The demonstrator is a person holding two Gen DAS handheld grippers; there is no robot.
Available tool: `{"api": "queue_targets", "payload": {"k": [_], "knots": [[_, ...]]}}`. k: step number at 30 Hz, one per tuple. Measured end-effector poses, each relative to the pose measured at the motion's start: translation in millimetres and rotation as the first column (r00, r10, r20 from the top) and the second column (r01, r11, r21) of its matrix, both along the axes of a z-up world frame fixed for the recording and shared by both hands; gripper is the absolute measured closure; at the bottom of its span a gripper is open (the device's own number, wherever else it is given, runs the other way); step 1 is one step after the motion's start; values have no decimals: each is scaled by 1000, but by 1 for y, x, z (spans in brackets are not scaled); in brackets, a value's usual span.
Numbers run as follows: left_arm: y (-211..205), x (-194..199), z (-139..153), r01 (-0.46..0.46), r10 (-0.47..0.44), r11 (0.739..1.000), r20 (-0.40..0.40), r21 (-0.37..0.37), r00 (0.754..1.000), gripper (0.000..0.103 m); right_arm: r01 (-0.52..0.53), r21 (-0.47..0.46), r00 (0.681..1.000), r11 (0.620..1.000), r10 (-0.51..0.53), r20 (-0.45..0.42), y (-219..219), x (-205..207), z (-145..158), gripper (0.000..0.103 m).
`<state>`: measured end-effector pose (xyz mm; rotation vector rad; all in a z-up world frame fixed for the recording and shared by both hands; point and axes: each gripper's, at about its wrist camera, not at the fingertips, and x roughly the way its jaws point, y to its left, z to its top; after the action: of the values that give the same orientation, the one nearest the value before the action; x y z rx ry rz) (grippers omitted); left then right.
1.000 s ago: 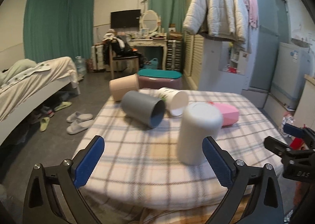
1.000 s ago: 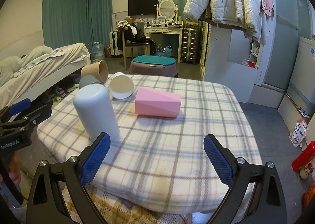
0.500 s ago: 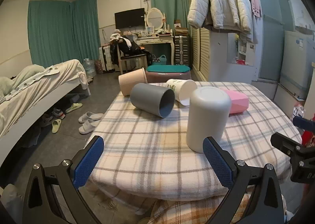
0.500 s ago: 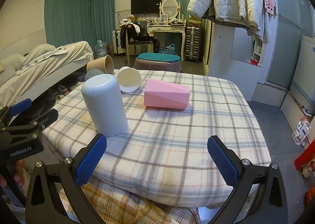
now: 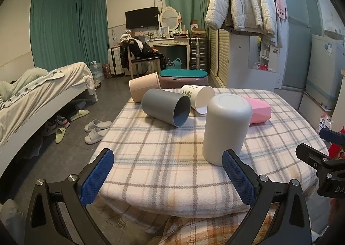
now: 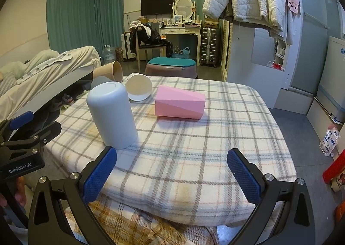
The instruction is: Flip cup upside down
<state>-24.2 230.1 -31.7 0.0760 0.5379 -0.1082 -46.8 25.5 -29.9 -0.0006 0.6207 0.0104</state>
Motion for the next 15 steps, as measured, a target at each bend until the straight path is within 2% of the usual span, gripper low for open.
{"api": "queue_targets", "payload": {"k": [15], "knots": [[-1, 3, 0, 11, -11, 1000, -8, -6, 1000, 0, 2, -7, 1000, 1000, -2, -10, 0, 2, -4, 0]]}}
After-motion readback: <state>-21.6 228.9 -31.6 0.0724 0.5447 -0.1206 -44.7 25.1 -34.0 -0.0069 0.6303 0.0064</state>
